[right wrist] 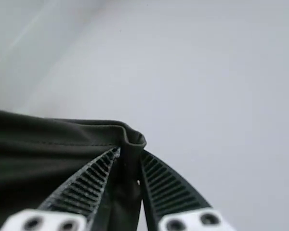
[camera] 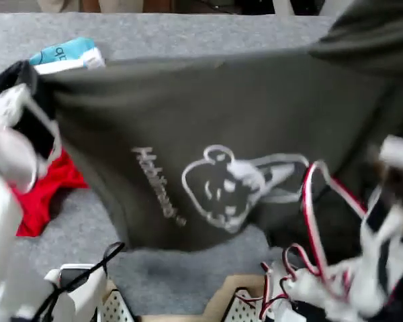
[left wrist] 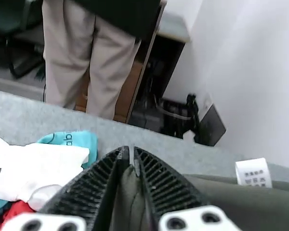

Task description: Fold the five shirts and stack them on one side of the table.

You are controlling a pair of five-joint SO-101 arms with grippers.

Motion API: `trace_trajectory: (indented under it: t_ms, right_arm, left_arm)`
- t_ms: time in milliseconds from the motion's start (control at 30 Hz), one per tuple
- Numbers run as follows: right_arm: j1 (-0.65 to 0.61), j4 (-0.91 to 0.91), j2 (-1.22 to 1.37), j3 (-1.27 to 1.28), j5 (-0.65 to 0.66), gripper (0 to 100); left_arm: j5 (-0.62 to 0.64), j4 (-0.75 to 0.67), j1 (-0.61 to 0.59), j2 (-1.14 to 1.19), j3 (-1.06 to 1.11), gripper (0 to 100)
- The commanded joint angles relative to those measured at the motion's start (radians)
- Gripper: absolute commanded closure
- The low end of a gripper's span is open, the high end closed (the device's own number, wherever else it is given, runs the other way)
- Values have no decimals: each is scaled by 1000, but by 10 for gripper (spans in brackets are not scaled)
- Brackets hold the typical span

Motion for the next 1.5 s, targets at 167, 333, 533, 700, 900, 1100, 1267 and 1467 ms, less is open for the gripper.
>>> trace_trajectory:
  t_ms: [167,333,533,700,900,1100,1267,1467]
  right_arm:
    - [-71,-178,1,456,9,993]
    - [-113,-446,1,837,11,993]
    - [-179,-595,1,1087,106,993]
    - [-142,-598,1,1210,143,993]
    - [-4,-647,1,1434,144,993]
    - [148,-910,1,1742,141,993]
    - [246,-1080,18,1911,141,993]
    - [386,-1131,99,1952,144,993]
  left_arm:
    - [-3,-450,-6,-1,503,980]
    - [-3,-864,-6,24,861,980]
    - [-2,-967,40,125,954,980]
    - [-2,-967,155,257,947,979]
    - [133,-968,342,427,944,899]
    - [219,-974,531,472,930,867]
    - [287,-976,628,587,804,865]
    - [399,-968,695,846,585,867]
